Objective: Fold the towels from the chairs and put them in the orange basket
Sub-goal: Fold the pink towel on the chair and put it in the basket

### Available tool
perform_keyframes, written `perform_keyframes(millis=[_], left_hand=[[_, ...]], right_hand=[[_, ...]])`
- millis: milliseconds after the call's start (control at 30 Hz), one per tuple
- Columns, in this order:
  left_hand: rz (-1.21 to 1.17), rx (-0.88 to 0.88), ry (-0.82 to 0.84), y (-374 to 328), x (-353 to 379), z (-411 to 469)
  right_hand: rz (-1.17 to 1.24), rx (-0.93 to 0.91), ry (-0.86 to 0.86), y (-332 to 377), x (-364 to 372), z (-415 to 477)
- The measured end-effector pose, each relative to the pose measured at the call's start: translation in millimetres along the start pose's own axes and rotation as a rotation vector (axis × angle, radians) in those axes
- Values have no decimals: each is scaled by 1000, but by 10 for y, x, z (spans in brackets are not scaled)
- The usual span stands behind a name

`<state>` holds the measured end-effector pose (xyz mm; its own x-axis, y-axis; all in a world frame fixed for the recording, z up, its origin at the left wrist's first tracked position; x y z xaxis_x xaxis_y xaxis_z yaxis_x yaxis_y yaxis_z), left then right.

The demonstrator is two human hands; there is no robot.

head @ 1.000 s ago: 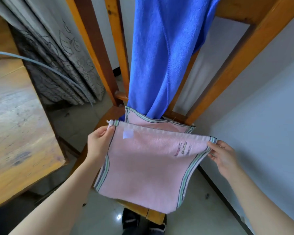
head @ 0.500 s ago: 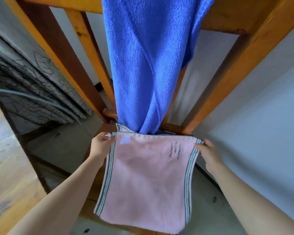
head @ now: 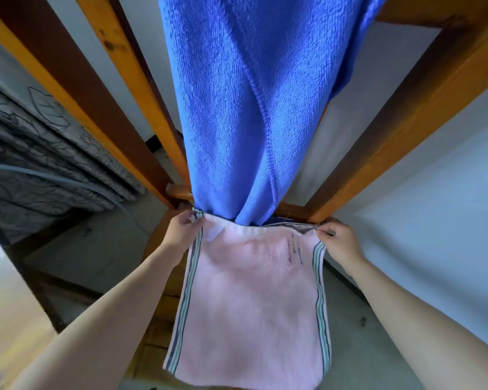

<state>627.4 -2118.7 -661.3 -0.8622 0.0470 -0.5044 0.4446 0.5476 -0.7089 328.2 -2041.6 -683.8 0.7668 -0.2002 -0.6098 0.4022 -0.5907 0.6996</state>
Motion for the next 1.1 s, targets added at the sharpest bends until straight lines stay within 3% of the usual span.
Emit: perform_keyframes(millis=[200,300,433,600,733,867,1100], left_hand=[[-2,-6,22,-25,-30,37],[81,92,25,-89,-49,51],[360,264,108,-109,-39,110],[720,350,158,-73,-53,129],[1013,646,119,-145,-13,57],[1149,705,249,-127,58,24],[1221,907,244,-103,103,-87]], right_hand=[[-299,-338,-84,45,-76,-53],[-432,-426,-89,66,-91,-43],[-539,-462,-63,78,-92,-56],[-600,-560,-77,65,-101,-114],[-613,-660,-110,81,-197,-185],[-576,-692,-120,80,-294,-265],[-554,-530,-61,26,-403,-407]])
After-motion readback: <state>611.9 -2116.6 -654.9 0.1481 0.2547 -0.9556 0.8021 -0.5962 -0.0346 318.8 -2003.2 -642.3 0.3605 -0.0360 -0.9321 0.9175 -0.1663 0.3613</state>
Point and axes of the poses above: each hand's wrist, its own z-axis towards the middle knuckle, its own x-axis out of the palm, y = z × x, the point moved 3 cm from there along z, towards the middle knuckle, and after that the axes turned 8 degrees about -y, right-handed, at the moved point
